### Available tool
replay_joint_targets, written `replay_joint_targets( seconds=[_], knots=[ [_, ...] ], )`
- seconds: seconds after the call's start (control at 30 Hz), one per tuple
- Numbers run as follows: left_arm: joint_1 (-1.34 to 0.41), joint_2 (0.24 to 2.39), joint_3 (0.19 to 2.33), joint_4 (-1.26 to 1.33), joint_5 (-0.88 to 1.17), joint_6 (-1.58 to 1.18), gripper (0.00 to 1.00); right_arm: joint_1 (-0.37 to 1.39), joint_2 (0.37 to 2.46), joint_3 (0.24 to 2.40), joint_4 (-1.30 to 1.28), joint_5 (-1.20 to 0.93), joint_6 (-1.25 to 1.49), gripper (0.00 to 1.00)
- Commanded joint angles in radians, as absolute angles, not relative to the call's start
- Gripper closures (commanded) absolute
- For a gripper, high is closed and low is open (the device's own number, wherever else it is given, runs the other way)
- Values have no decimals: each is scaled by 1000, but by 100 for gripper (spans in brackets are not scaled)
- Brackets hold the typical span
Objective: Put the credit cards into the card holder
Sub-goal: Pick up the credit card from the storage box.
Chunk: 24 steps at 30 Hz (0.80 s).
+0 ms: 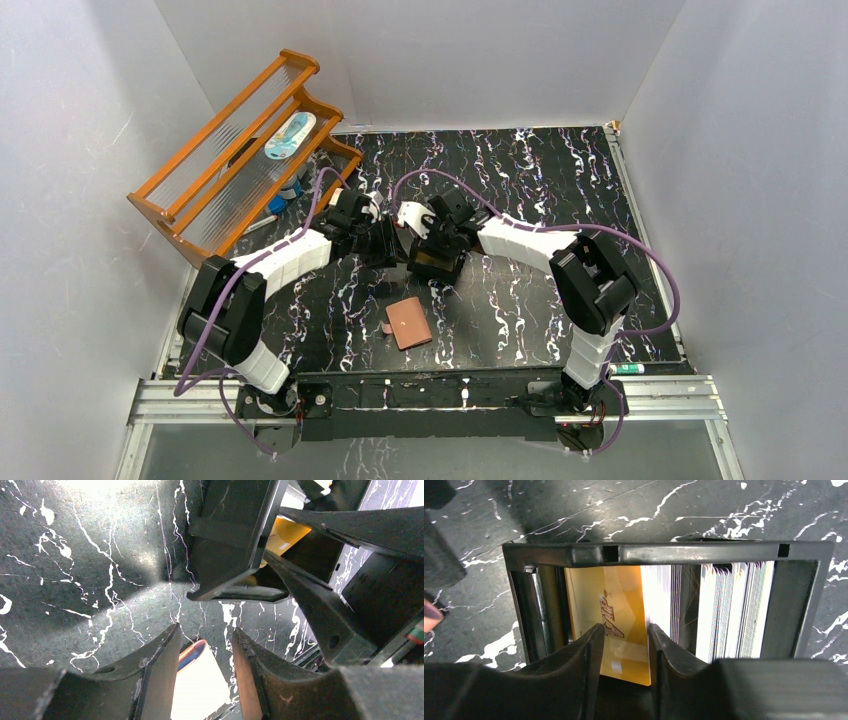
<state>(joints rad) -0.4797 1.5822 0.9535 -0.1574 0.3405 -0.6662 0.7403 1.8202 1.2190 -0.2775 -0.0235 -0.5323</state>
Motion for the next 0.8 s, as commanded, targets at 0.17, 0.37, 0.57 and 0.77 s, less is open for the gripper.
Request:
replay_joint_targets(
  seconds=[0.17,0.37,0.57,0.77],
  knots=[
    [-472,1562,956,-175,345,-652,60,738,1787,1229,-219,59,-495,52],
    [-472,1559,954,-173,348,-653,60,737,1778,1227,-209,82,-498,61],
    [-472,1559,951,-172,349,-652,60,737,1759,1229,-197,97,-480,75],
    [-472,1561,953,-169,351,-655,60,736,1709,1220,-181,94,-468,92]
  ],
)
